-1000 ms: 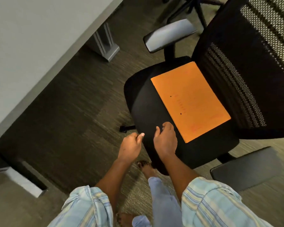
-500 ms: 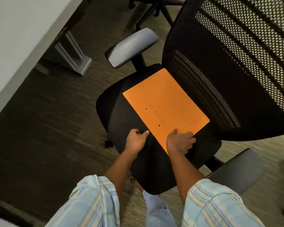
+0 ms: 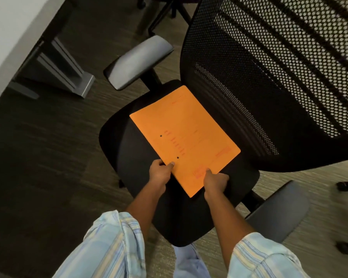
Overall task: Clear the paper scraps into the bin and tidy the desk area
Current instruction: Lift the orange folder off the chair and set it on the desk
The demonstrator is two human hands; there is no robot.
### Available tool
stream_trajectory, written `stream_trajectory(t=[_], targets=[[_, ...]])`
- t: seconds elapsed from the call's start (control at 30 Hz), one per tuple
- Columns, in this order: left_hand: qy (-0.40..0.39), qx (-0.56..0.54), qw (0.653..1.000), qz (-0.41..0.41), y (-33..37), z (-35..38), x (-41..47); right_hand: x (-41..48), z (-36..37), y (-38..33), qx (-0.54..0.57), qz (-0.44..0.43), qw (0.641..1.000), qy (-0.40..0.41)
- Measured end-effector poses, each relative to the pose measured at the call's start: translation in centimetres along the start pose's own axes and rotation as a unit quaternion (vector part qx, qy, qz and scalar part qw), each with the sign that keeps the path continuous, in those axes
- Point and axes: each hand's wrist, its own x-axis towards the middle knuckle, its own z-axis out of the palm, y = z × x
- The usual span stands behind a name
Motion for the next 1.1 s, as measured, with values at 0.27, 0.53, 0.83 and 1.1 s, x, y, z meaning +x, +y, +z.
stream_trajectory(t=[0.27,0.53,0.83,1.1], targets=[[-0.067,-0.069,0.995,0.028,0.9,-2.7,-1.6,-2.1,-0.1,-0.7,-0.108,0.004,0.993,0.053],[-0.044,-0.040,0.990,0.125,2.6,-9.5,-5.5,-3.2,0.3,-4.6,-0.211,-0.191,0.959,0.001],[0.042,-0.062,0.981,0.178,6.0,-17.7,-11.3,-8.8,2.1,-7.9,-0.114,-0.279,0.916,-0.265],[0.123,-0.127,0.953,0.246,10.0,-22.9,-16.6,-17.4,3.6,-12.9,-0.022,-0.311,0.897,-0.313]])
